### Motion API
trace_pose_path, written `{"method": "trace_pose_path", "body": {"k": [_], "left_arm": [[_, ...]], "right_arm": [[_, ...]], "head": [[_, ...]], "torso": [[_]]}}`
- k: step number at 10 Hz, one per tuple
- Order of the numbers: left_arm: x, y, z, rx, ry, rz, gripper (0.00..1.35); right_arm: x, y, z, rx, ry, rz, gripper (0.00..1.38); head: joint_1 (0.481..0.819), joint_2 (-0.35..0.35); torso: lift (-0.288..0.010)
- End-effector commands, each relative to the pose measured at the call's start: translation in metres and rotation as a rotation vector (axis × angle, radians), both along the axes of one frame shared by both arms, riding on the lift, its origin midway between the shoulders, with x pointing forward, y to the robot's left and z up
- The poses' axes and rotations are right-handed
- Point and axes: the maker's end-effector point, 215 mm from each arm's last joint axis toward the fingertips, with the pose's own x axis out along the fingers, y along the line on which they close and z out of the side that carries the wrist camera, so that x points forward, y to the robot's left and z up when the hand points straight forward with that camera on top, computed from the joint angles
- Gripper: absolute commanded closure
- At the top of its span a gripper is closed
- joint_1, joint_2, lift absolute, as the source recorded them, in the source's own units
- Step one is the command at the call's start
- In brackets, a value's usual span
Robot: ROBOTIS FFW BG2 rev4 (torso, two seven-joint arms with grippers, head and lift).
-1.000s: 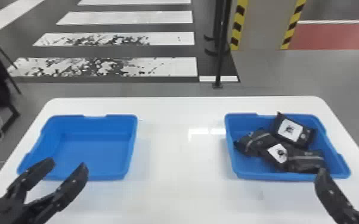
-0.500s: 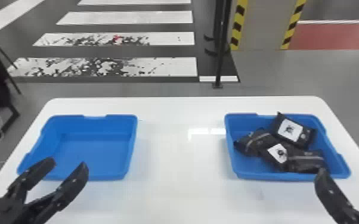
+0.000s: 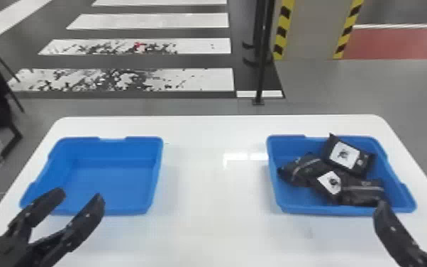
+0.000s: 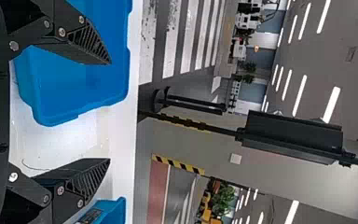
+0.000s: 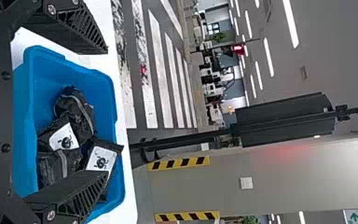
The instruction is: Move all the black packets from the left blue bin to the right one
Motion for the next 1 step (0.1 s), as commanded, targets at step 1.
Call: {"method": "trace_pose_path", "body": {"k": [1], "left_arm": [[-0.0001, 0.0003, 0.0003, -0.003, -0.001, 0.003, 0.34]], "right_arm": [[0.0, 0.0008, -0.0001, 0.005, 0.0, 0.001, 0.11]], "head": [[0.695, 0.036]], "torso": [[-0.139]]}}
